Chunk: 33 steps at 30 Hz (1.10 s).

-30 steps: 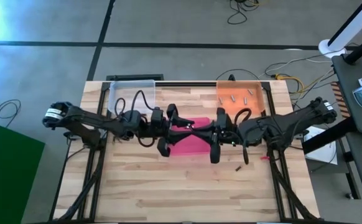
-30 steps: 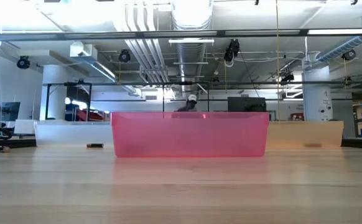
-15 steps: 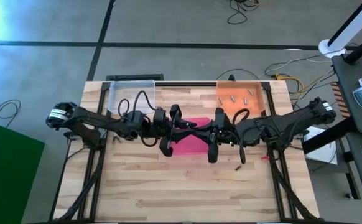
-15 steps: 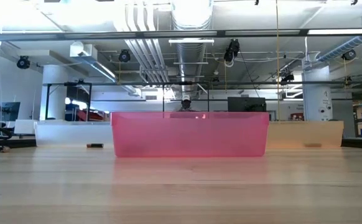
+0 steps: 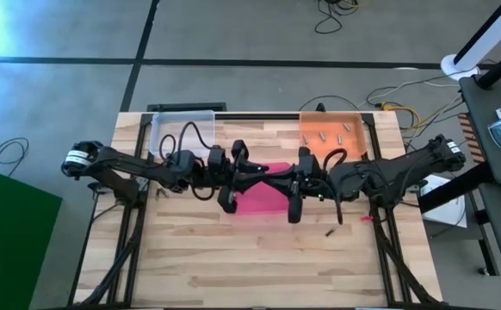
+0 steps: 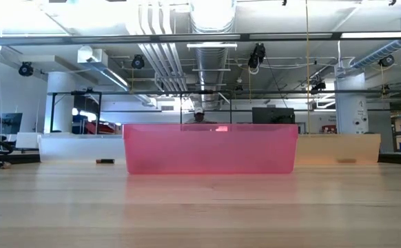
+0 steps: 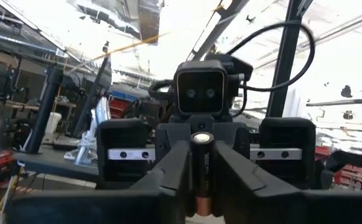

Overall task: Sort batteries
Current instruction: Put the black battery into the transparent bin

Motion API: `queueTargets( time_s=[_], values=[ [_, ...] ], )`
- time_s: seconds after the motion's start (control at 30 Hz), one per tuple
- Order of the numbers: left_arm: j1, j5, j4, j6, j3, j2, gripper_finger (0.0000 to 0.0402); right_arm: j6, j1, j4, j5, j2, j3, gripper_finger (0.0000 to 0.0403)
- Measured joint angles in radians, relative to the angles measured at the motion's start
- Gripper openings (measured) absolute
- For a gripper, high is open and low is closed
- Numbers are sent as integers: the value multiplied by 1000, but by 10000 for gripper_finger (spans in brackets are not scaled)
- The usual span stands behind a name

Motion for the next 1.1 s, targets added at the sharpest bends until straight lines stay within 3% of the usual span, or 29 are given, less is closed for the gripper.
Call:
queueTargets(
  time_s=[0.23, 0.4, 0.53, 0.8, 0.97, 1.1],
  values=[
    [3, -2, -2, 10, 0, -7, 127, -15, 0, 24, 20, -3, 0, 18],
    [5, -2, 0, 17, 0, -20, 140, -21, 0, 27, 24, -9, 0, 18],
    [8, -2, -17, 17, 0, -31, 110, -21, 0, 28, 24, -9, 0, 18],
    [14, 4, -54, -3, 0, -33, 13, -25, -2, 27, 23, -9, 0, 23],
    [40, 12, -71, -38, 0, -36, 12, -22, -6, 22, 31, -6, 0, 67],
    [81, 20, -192, -51, 0, -78, 8, -15, -18, -2, 31, -14, -2, 122]
  ],
)
